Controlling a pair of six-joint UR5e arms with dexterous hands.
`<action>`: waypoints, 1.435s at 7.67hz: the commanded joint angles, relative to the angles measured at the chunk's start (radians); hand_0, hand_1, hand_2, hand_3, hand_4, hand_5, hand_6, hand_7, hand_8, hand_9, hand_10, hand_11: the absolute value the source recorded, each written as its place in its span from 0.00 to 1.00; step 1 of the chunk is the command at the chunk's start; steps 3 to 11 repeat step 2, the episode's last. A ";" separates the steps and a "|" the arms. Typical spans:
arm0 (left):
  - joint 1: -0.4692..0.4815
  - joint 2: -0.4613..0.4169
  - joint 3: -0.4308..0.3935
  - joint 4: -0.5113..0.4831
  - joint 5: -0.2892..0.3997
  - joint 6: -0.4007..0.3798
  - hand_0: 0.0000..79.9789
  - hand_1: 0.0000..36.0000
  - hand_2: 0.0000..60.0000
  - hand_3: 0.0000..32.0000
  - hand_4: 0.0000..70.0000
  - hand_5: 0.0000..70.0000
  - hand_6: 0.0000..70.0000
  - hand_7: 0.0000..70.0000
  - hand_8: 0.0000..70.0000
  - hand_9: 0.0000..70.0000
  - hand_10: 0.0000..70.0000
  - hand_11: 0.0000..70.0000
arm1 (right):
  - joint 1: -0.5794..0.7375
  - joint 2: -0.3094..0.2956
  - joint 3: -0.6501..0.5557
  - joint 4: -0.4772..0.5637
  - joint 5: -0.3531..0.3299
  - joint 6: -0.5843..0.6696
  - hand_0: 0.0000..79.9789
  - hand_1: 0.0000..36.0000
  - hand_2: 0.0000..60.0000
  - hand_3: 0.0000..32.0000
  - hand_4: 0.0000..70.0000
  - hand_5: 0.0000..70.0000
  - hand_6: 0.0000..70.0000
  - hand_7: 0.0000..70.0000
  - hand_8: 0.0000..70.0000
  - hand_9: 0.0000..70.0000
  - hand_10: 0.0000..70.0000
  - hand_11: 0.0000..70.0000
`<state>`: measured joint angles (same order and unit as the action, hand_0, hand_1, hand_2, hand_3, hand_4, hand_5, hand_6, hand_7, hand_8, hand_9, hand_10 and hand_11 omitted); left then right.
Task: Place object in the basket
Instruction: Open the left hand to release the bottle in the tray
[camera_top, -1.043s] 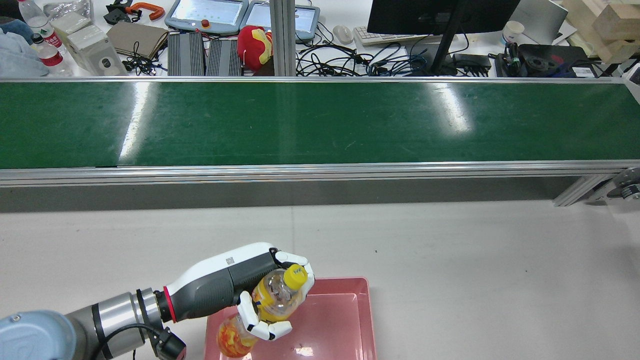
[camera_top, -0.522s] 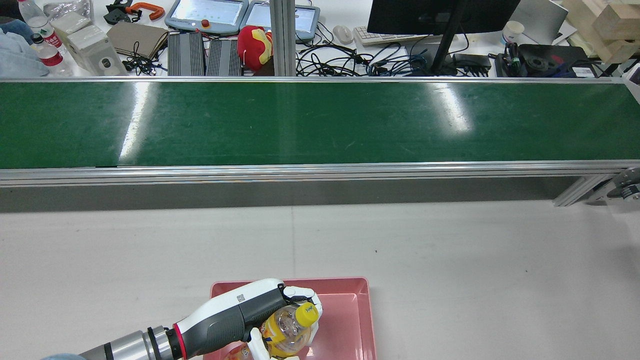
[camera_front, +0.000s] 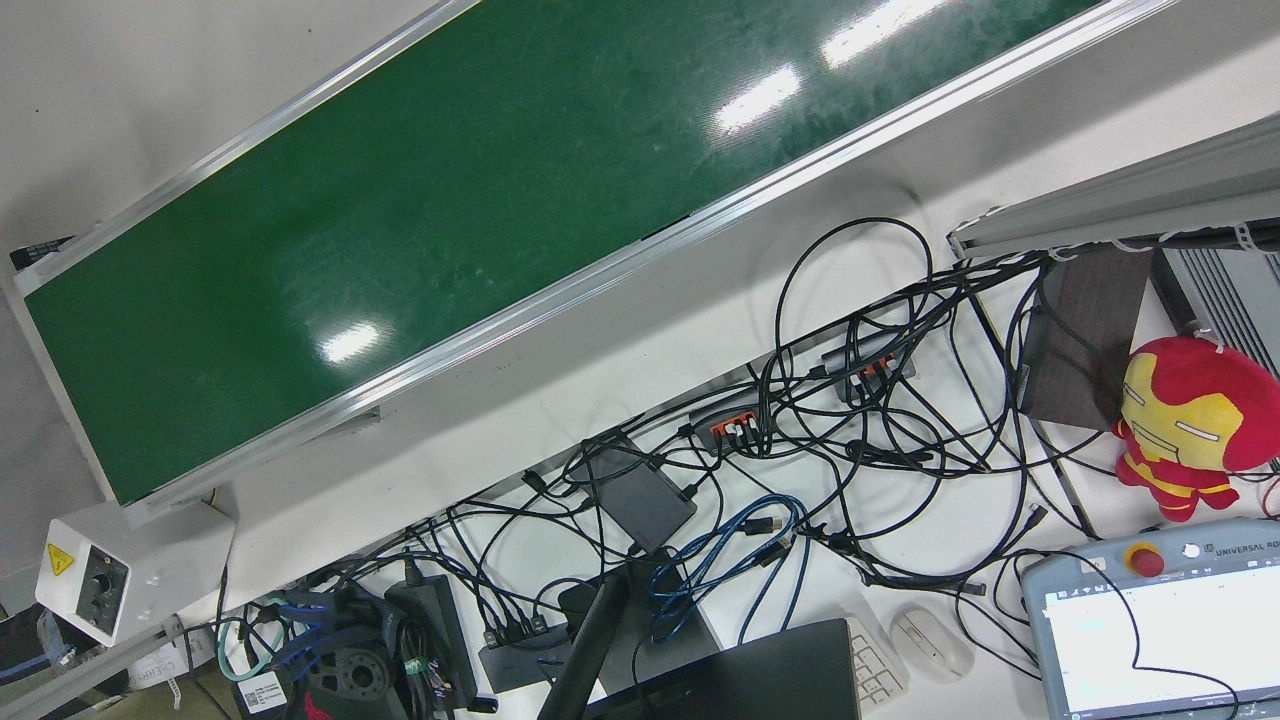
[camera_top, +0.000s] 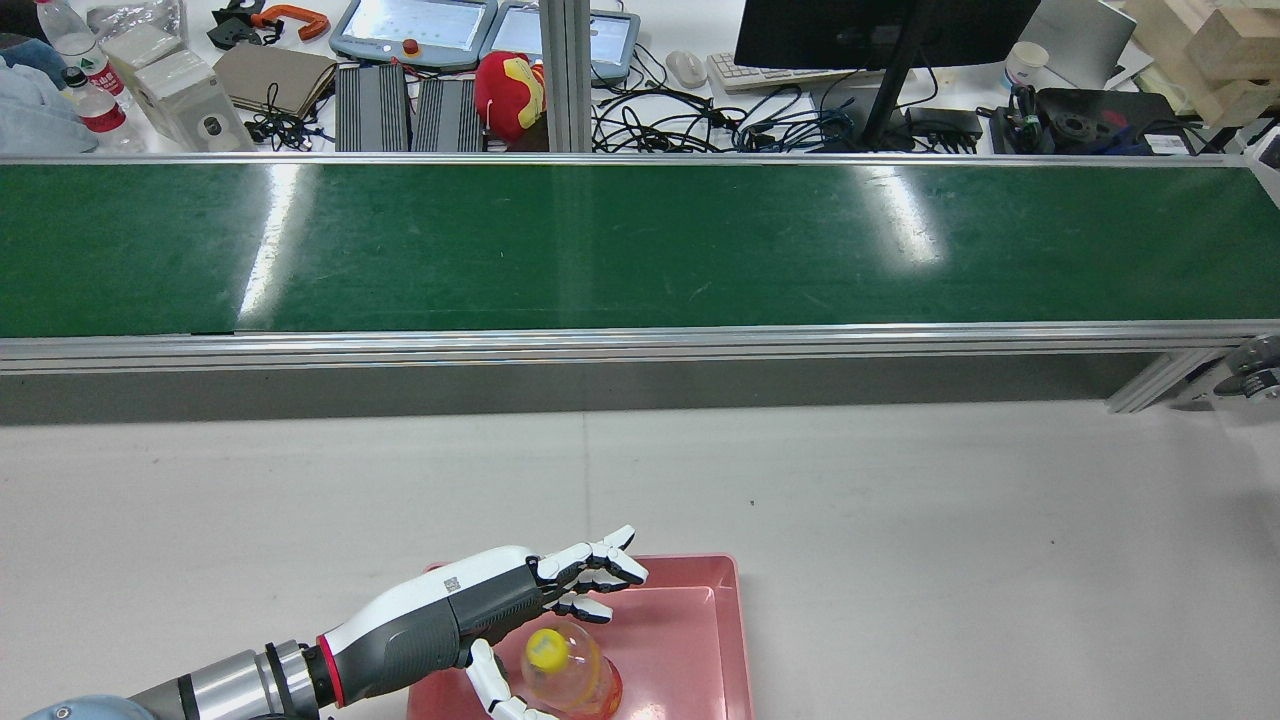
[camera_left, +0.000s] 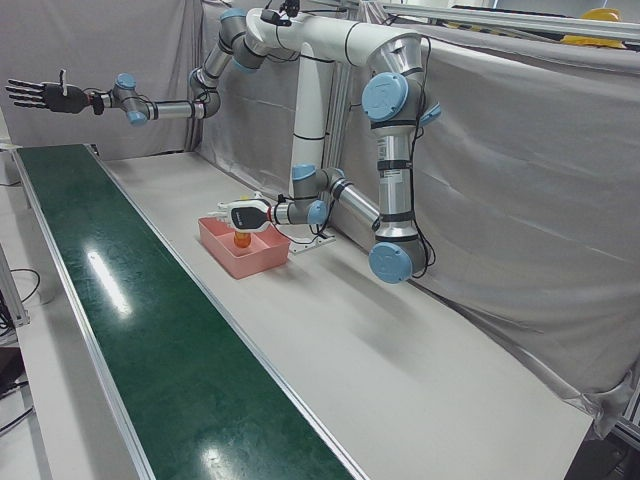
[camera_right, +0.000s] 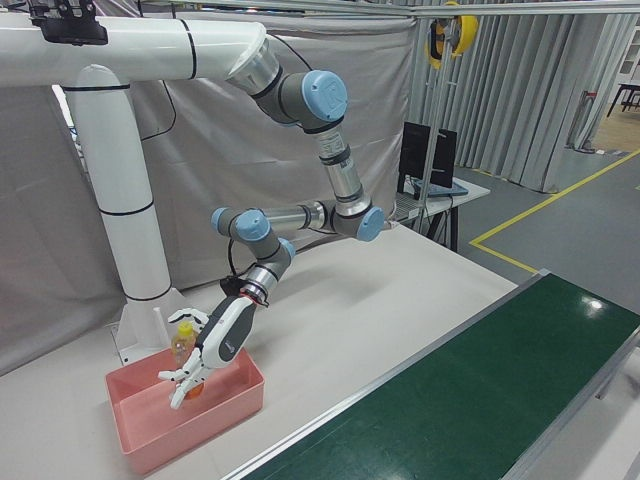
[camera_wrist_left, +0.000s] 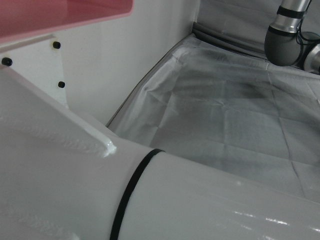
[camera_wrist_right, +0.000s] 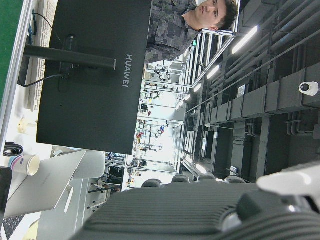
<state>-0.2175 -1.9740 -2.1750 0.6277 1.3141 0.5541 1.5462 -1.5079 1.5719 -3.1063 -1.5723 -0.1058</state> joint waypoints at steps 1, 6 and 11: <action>-0.055 0.010 -0.055 -0.002 0.002 0.000 0.00 0.00 0.00 0.06 0.00 0.18 0.00 0.00 0.08 0.09 0.09 0.11 | 0.000 0.000 0.000 0.000 0.000 0.000 0.00 0.00 0.00 0.00 0.00 0.00 0.00 0.00 0.00 0.00 0.00 0.00; -0.060 0.012 -0.061 -0.002 0.002 0.000 0.00 0.00 0.00 0.11 0.00 0.13 0.00 0.00 0.06 0.06 0.07 0.09 | 0.000 0.000 0.000 0.000 0.000 0.000 0.00 0.00 0.00 0.00 0.00 0.00 0.00 0.00 0.00 0.00 0.00 0.00; -0.060 0.012 -0.061 -0.002 0.002 0.000 0.00 0.00 0.00 0.11 0.00 0.13 0.00 0.00 0.06 0.06 0.07 0.09 | 0.000 0.000 0.000 0.000 0.000 0.000 0.00 0.00 0.00 0.00 0.00 0.00 0.00 0.00 0.00 0.00 0.00 0.00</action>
